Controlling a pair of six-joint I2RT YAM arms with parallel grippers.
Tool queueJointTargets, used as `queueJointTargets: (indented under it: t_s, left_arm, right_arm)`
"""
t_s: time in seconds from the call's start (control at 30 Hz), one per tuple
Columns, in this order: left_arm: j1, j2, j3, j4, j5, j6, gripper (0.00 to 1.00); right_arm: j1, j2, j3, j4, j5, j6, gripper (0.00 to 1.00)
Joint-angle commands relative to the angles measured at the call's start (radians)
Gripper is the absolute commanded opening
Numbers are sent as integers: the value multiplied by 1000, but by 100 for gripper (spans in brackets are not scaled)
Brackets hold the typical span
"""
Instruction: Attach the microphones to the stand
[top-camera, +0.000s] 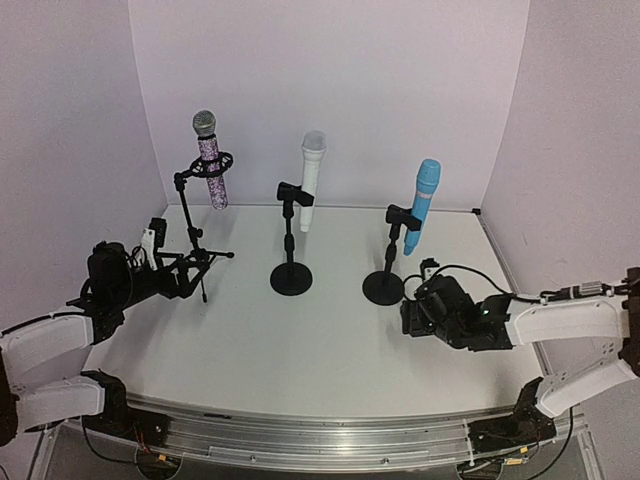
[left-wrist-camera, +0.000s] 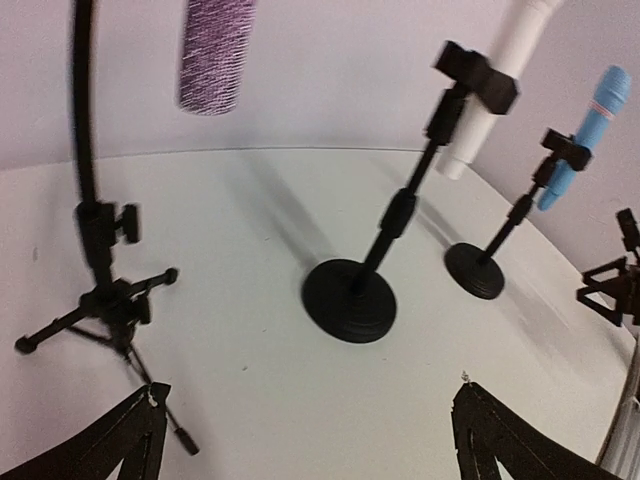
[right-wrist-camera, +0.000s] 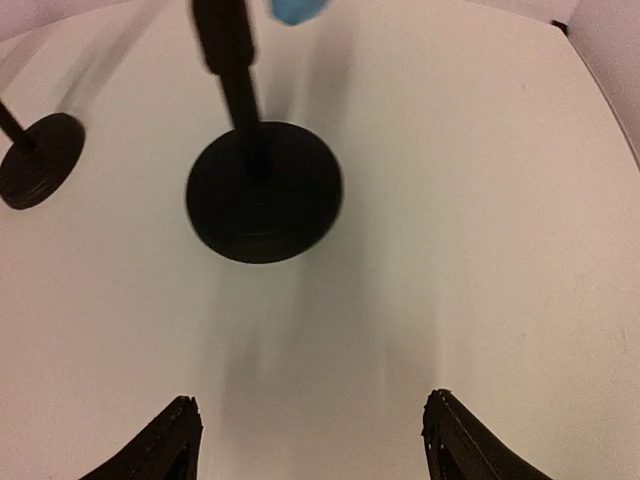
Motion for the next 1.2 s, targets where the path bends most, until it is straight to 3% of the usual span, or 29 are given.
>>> queueJointTargets:
  t_s: [0.0, 0.23, 0.3, 0.43, 0.6, 0.83, 1.17]
  left_arm:
    - [98, -27, -38, -27, -89, -85, 100]
    - [254, -61, -88, -50, -142, 2, 100]
    - [268, -76, -93, -82, -162, 67, 100]
    - [271, -112, -102, -158, -182, 149, 100]
    - [271, -151, -119, -173, -173, 228, 100]
    - [272, -180, -145, -169, -166, 282, 100]
    - [283, -197, -169, -147, -201, 260, 100]
  right_arm:
    - [-132, -164, 28, -383, -88, 105, 74]
    - [-454, -290, 57, -407, -272, -51, 76]
    - [-526, -344, 14, -327, -327, -129, 77]
    - [-691, -411, -73, -168, -579, -299, 78]
    - [-845, -465, -195, 56, -731, -380, 79]
    - [-883, -461, -334, 312, -736, -404, 79]
    - [-885, -391, -358, 400, -752, -422, 79]
